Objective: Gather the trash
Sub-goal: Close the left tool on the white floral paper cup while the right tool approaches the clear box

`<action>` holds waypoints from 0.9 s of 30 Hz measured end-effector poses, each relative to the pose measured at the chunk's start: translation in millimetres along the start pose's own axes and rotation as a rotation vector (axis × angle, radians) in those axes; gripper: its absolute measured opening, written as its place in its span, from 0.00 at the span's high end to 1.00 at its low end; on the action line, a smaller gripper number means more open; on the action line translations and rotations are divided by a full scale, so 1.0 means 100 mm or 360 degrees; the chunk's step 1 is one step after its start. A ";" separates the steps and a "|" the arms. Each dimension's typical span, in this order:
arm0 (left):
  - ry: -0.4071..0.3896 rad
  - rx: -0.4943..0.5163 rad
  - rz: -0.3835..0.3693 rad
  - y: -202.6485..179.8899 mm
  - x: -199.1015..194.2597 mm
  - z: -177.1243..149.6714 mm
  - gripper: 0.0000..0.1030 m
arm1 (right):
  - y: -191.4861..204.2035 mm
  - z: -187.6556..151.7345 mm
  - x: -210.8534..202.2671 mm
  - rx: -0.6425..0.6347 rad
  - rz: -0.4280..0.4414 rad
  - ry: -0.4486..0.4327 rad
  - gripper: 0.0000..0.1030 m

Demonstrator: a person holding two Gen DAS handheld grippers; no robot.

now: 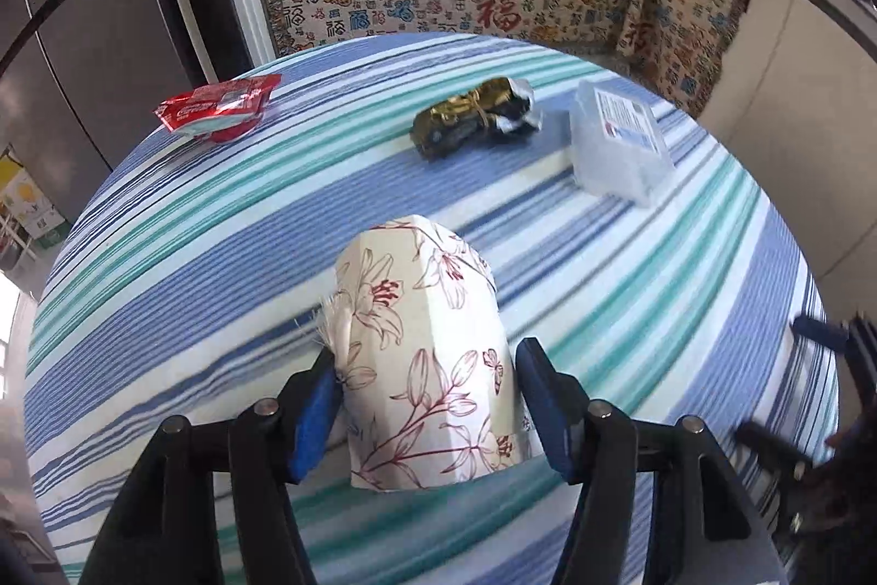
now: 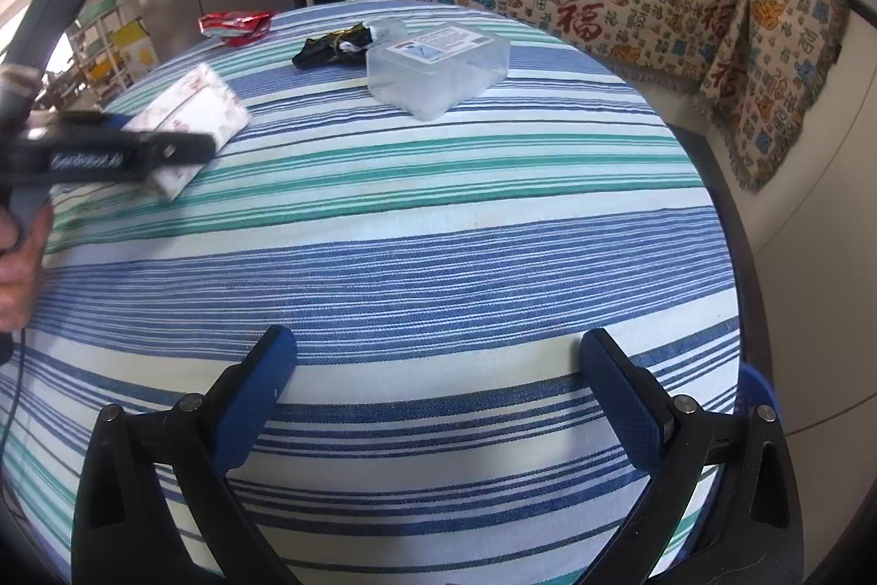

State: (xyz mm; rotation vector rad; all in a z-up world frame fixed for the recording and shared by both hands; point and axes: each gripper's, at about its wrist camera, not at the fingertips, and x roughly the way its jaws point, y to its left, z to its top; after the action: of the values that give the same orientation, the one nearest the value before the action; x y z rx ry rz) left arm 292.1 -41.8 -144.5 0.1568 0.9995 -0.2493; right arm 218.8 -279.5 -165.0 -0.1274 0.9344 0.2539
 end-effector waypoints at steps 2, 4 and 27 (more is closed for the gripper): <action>0.0003 0.0046 0.0027 0.00 -0.11 -0.19 0.36 | 0.00 0.00 0.00 0.0000 -0.0001 0.0000 0.00; -0.0006 0.0070 0.0048 -0.02 -0.17 -0.32 0.33 | 0.00 0.00 0.00 0.0000 -0.0002 0.0000 0.00; -0.0083 -0.0138 0.0057 0.26 -0.08 -0.47 0.00 | -0.05 1.08 0.68 0.0267 0.0012 0.0038 0.01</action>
State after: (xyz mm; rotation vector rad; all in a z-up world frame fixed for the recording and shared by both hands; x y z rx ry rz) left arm 257.1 -4.2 -161.9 0.0892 0.9532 -0.1762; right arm 342.9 -249.7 -156.3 0.0280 0.9761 0.1804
